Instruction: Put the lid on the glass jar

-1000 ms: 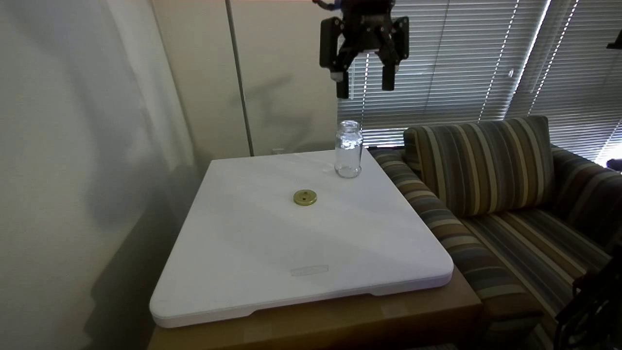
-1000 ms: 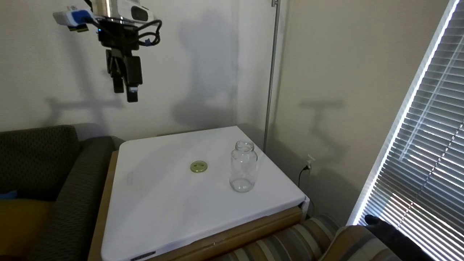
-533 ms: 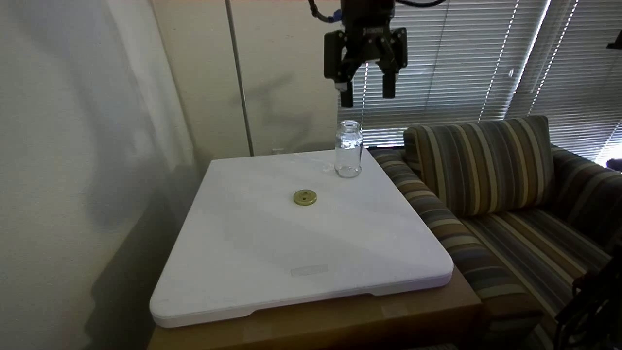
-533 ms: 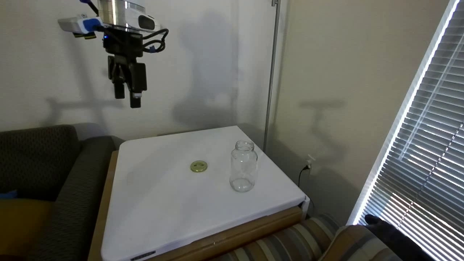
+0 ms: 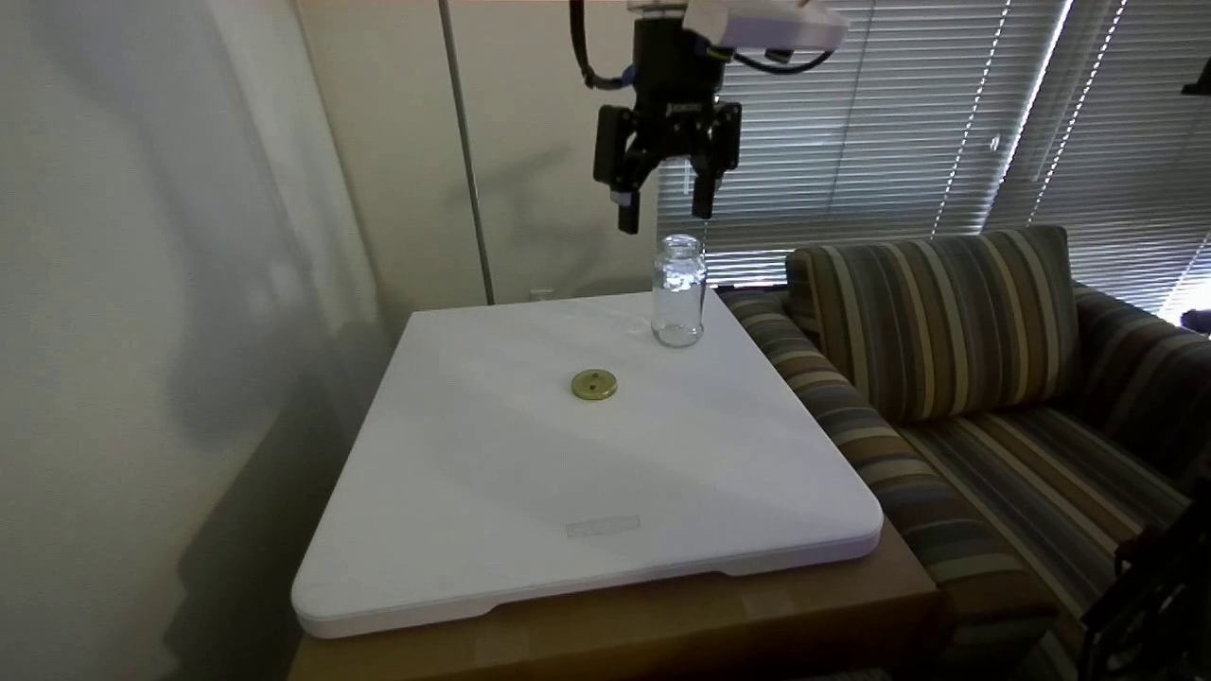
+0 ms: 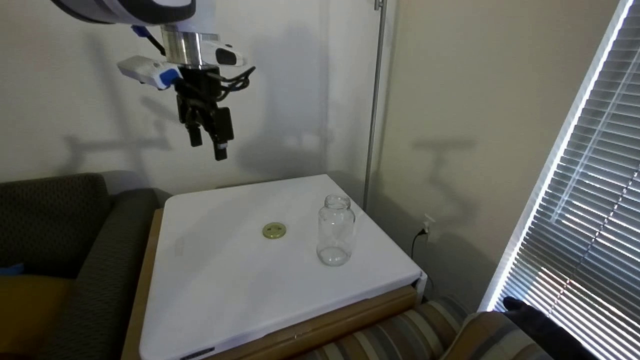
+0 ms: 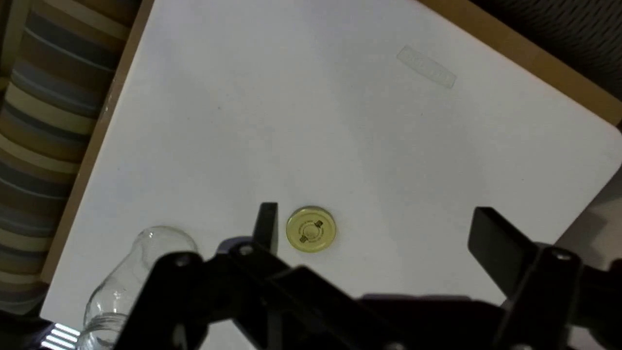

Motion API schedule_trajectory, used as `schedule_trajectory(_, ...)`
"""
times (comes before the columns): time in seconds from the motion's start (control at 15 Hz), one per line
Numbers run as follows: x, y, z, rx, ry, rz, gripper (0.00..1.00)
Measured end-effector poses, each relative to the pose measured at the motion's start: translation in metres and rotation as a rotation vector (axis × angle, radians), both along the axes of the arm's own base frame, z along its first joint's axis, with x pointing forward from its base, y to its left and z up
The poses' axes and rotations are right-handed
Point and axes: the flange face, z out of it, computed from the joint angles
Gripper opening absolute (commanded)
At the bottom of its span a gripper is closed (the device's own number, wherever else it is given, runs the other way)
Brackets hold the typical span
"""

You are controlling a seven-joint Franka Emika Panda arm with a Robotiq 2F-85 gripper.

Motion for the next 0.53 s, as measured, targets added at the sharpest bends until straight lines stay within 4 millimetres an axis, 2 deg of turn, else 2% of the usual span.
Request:
schedule_trajectory(0.33,0.042,-0.007,-0.051,-0.045,-0.036,0.104,1.00)
schedule_trajectory(0.53,0.069,-0.009,-0.075,-0.043,-0.040,0.113,1.00)
